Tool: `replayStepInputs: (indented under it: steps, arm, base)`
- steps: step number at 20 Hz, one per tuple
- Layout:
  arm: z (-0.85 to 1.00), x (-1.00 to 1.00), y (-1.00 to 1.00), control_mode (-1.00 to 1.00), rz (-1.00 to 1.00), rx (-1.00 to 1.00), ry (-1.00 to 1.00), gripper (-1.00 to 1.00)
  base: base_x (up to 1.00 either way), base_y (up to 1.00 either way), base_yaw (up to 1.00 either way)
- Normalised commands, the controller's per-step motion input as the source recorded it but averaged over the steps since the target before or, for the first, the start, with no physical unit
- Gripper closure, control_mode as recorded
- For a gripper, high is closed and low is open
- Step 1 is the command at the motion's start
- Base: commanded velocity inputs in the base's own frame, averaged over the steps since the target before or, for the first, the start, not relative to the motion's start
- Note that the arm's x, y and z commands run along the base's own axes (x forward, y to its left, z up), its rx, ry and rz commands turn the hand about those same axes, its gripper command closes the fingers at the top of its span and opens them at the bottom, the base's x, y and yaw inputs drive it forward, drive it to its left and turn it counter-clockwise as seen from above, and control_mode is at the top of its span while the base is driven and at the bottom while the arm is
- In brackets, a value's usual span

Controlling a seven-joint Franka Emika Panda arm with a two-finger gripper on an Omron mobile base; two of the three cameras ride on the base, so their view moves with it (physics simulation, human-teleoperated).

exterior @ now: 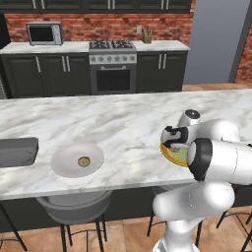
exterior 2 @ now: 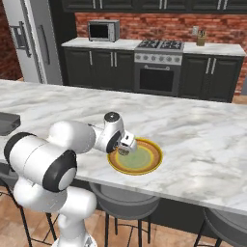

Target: Place two dumplings into each of the tupperware containers and then place the containers in the fridge.

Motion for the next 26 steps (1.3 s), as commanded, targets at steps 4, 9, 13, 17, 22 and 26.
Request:
replayStepInputs:
  steps: [4, 9, 13, 17, 22, 26]
  arm:
    - [-0.26, 0.45, 0.00, -1.00, 0.02, 0.00, 0.13, -1.00]
    - [-0.32, 0.15, -0.20, -1.00, 0.00, 0.00, 0.01, -1.00]
    - [-0.30, -0.02, -0.06, -1.00, 0.00, 0.00, 0.00, -1.00]
    - [-0.26, 0.00, 0.00, -1.00, 0.00, 0.00, 0.00, -1.00]
    - [-0.32, 0.00, 0.00, -1.00, 0.00, 0.00, 0.00, -1.00]
    - [-0.45, 0.00, 0.00, -1.00, 0.00, 0.01, 0.02, 1.00]
  base:
    - [0.00, 0.00, 0.00]
    - [0.00, 0.00, 0.00]
    - [0.00, 0.00, 0.00]
    - [0.00, 0.00, 0.00]
    - [0.00, 0.00, 0.00]
    - [0.00, 0.00, 0.00]
